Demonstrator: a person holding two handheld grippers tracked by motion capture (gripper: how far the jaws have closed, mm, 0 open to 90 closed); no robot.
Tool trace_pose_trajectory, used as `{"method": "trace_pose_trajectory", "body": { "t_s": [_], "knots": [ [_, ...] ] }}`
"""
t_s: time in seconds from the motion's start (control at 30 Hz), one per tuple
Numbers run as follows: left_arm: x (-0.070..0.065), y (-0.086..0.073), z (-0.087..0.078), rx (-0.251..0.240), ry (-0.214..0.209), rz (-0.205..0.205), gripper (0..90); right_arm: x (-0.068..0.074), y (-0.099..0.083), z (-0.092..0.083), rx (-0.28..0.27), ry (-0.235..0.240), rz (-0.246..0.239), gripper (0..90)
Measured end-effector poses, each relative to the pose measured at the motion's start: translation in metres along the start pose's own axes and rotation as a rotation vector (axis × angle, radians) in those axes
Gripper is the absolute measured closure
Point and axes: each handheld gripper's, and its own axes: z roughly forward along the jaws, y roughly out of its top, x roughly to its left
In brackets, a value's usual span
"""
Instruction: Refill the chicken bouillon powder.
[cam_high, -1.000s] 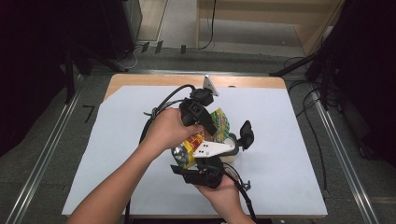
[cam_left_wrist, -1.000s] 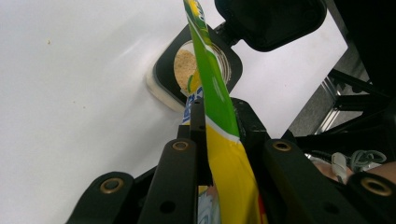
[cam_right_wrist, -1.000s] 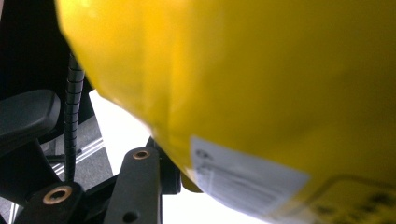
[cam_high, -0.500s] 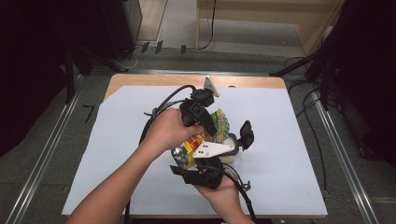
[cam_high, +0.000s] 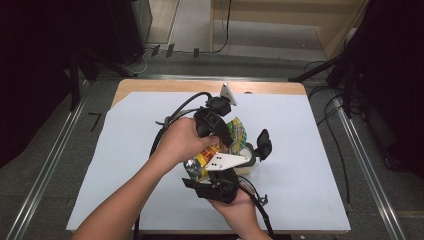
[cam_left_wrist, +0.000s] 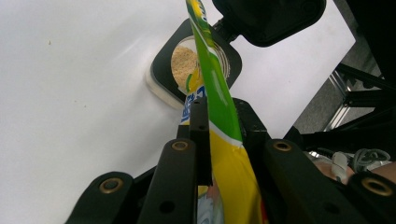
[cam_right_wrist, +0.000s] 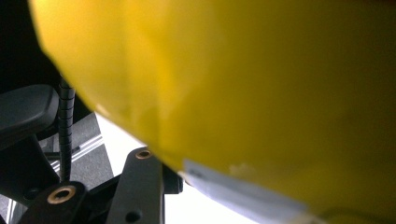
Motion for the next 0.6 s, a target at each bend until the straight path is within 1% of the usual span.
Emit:
{"method": "trace_pose_trajectory", "body": {
  "t_s": [0.1, 0.17, 0.3, 0.47, 0.6],
  "knots": [
    [0.0010, 0.0010, -0.0001, 0.005, -0.006, 0.000, 81.0, -0.0003, 0.0003, -0.0002, -0.001, 0.002, 0.000, 62.8],
    [0.0011, 0.0024, -0.0002, 0.012, -0.010, -0.007, 80.7, -0.0003, 0.0010, -0.0008, -0.004, 0.006, 0.006, 62.5],
    [0.0007, 0.0062, -0.0002, 0.024, -0.013, -0.007, 80.7, -0.0009, 0.0025, -0.0022, -0.008, 0.015, 0.026, 62.4],
    [-0.0001, 0.0082, 0.0017, 0.021, -0.014, -0.007, 80.8, -0.0026, 0.0023, -0.0036, -0.006, 0.011, 0.029, 62.9],
    [0.0006, 0.0099, 0.0028, 0.034, -0.014, -0.012, 80.8, -0.0039, 0.0016, -0.0034, -0.003, 0.013, 0.036, 62.9]
  ]
}}
